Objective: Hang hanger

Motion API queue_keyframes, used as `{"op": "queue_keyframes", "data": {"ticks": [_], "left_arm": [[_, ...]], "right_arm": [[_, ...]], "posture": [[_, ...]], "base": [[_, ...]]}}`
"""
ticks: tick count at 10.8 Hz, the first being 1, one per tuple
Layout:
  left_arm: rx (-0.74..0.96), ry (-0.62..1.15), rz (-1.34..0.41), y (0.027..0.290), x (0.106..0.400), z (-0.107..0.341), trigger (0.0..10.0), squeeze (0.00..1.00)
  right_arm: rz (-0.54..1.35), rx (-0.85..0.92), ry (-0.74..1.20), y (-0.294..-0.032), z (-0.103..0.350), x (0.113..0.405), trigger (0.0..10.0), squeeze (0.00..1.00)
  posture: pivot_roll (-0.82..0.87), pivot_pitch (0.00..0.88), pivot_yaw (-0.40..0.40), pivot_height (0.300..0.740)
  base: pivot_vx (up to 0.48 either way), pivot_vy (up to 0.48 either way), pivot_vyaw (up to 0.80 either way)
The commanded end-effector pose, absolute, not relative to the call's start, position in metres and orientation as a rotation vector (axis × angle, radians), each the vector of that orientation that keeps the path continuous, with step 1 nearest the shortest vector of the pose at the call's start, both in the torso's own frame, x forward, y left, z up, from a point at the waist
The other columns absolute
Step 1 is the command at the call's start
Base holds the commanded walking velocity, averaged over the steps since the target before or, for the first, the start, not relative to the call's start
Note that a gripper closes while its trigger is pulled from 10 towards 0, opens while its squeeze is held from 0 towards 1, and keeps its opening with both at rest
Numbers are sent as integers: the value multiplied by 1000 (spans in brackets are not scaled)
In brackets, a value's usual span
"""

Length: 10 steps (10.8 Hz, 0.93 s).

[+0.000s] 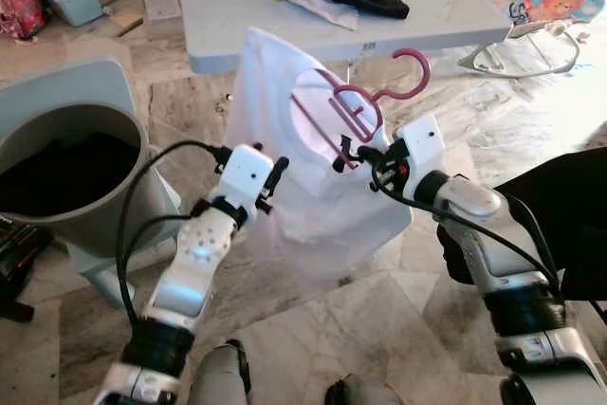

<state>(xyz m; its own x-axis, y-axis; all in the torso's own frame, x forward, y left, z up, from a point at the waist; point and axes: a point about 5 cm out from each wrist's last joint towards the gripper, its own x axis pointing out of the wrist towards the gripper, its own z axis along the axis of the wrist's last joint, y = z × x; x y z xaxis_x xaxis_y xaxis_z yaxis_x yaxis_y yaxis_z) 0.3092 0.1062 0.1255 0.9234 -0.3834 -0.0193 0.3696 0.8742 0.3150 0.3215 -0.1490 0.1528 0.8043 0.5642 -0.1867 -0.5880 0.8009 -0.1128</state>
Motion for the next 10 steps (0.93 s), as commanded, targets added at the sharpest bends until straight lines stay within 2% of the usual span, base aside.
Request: {"op": "queue_keyframes", "data": {"ticks": [1, 5, 6, 9, 10], "left_arm": [[337, -53, -368, 111, 313, 128, 10000, 1000], [386, -82, -276, 114, 335, 135, 10000, 1000], [384, -80, -270, 114, 338, 135, 10000, 1000], [394, -62, -235, 122, 343, 129, 10000, 831], [404, -45, -201, 133, 345, 128, 10000, 259]], "right_arm": [[654, -156, 93, -148, 166, 318, 10000, 0], [848, -123, 155, -142, 167, 290, 10000, 0], [849, -113, 165, -143, 168, 287, 10000, 0], [964, -89, 198, -136, 169, 269, 10000, 0], [985, -109, 227, -138, 164, 265, 10000, 0]], "posture": [[-94, 113, -57, 740], [-108, 111, -57, 740], [-111, 111, -56, 740], [-116, 113, -52, 740], [-113, 114, -53, 740]], "base": [[0, 0, 0], [0, 0, 0], [0, 0, 0], [0, 0, 0], [0, 0, 0]]}}
